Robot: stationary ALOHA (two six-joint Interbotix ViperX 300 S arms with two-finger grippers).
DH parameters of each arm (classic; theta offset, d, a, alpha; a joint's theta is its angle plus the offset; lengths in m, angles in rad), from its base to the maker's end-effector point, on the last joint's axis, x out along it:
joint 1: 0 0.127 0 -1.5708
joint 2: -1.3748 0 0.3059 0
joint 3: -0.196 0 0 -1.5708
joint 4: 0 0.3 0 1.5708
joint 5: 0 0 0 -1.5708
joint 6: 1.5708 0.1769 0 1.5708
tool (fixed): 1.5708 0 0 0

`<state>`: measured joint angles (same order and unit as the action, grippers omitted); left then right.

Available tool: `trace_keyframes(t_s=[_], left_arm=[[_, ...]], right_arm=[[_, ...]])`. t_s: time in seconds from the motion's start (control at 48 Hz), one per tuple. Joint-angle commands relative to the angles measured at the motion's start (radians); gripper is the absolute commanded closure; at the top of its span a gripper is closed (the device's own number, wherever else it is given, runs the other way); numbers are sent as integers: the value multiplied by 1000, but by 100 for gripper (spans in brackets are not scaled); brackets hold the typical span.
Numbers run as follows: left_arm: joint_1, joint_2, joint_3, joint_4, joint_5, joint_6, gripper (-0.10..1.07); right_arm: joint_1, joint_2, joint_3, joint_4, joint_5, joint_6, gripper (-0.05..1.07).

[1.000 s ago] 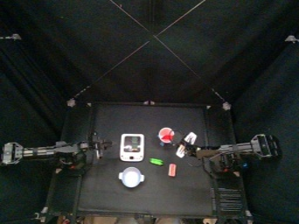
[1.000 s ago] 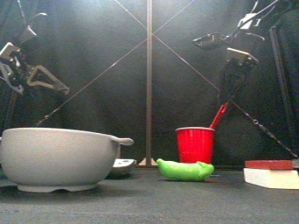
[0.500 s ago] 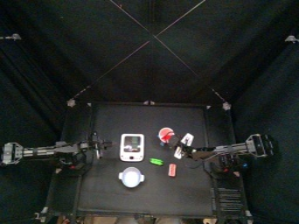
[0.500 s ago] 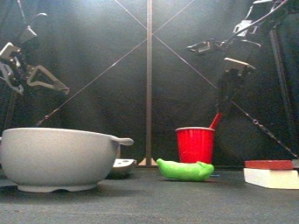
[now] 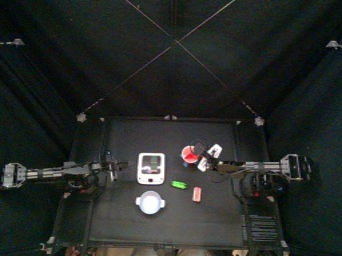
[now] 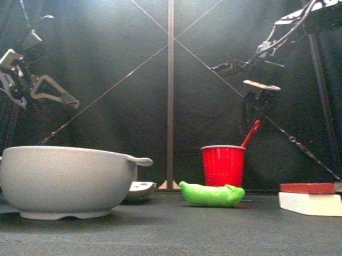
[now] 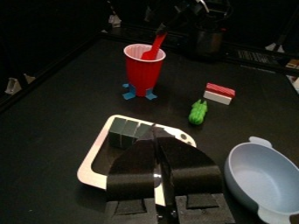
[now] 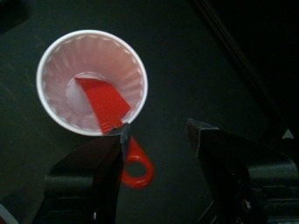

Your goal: Grab knife

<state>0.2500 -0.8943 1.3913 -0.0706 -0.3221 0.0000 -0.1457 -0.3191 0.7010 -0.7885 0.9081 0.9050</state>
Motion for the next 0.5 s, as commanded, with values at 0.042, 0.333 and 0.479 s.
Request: trace_keyframes(t_s=[0.042,0.333,0.479], left_arm=[[3,2,-12,-2,-3,2,65],[5,2,-12,-2,-5,2,65],[5,2,-11,-2,-3,2,65]], right_arm=[[-18,-11,-29,-3,-23,2,15],[-8,-54,-67,91,-38,-5,15],[41,-72,-38,83,-23,-6,15]])
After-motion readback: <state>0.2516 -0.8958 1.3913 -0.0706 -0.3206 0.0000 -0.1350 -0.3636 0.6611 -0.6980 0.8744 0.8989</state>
